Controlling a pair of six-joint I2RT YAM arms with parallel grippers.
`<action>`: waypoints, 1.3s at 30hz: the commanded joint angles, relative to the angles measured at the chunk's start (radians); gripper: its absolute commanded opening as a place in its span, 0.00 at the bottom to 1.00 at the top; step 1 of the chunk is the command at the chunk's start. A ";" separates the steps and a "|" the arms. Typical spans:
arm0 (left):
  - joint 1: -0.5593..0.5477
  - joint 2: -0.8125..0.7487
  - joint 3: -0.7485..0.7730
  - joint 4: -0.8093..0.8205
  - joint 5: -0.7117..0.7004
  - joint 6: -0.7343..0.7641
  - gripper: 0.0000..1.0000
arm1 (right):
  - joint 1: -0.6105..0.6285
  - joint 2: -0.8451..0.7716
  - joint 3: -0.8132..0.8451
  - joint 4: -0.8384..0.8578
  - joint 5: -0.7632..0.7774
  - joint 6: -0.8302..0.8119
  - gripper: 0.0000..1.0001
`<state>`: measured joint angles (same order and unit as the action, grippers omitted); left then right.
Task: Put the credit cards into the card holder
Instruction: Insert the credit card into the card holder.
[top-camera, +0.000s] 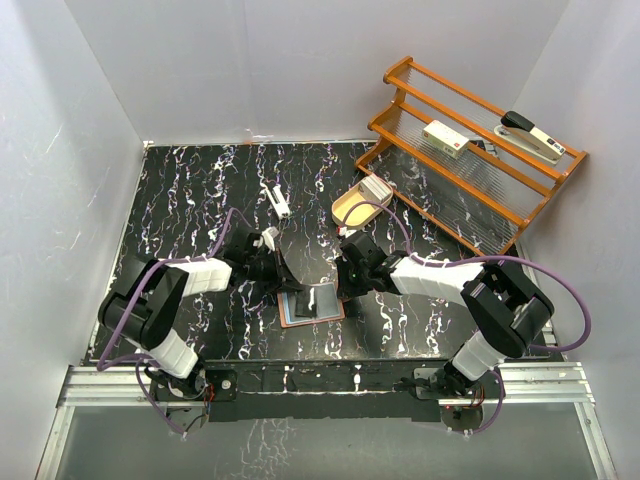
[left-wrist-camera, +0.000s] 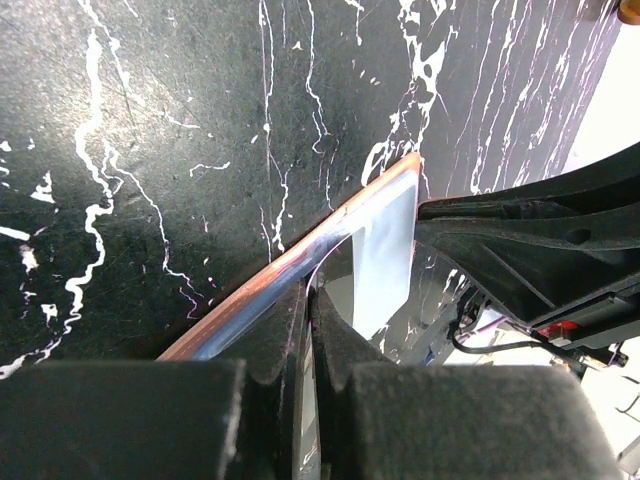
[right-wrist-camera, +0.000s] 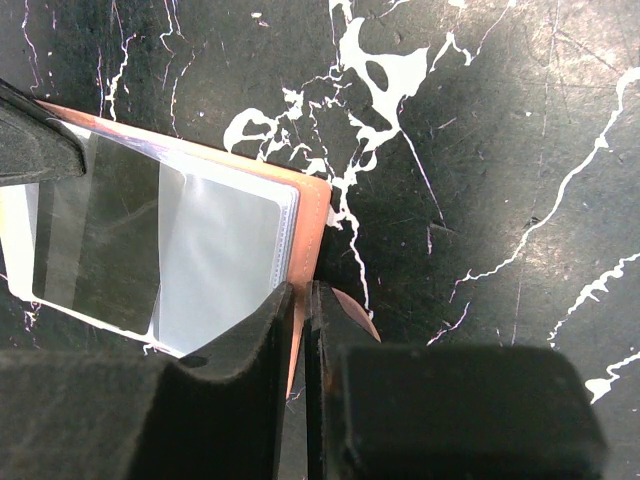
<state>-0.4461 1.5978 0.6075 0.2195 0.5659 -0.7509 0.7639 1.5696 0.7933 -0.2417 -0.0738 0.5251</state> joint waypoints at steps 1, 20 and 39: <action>0.006 0.023 0.018 -0.047 -0.010 0.036 0.00 | 0.020 -0.009 -0.011 0.016 -0.011 0.010 0.08; 0.002 0.039 -0.147 0.309 -0.040 -0.192 0.00 | 0.019 -0.029 -0.043 0.040 -0.002 0.076 0.08; -0.054 -0.148 -0.161 0.184 -0.241 -0.234 0.38 | 0.020 -0.154 0.026 -0.074 0.082 0.056 0.26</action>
<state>-0.5007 1.5471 0.4141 0.5686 0.4297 -1.0439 0.7738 1.5036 0.7490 -0.2443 -0.0460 0.6228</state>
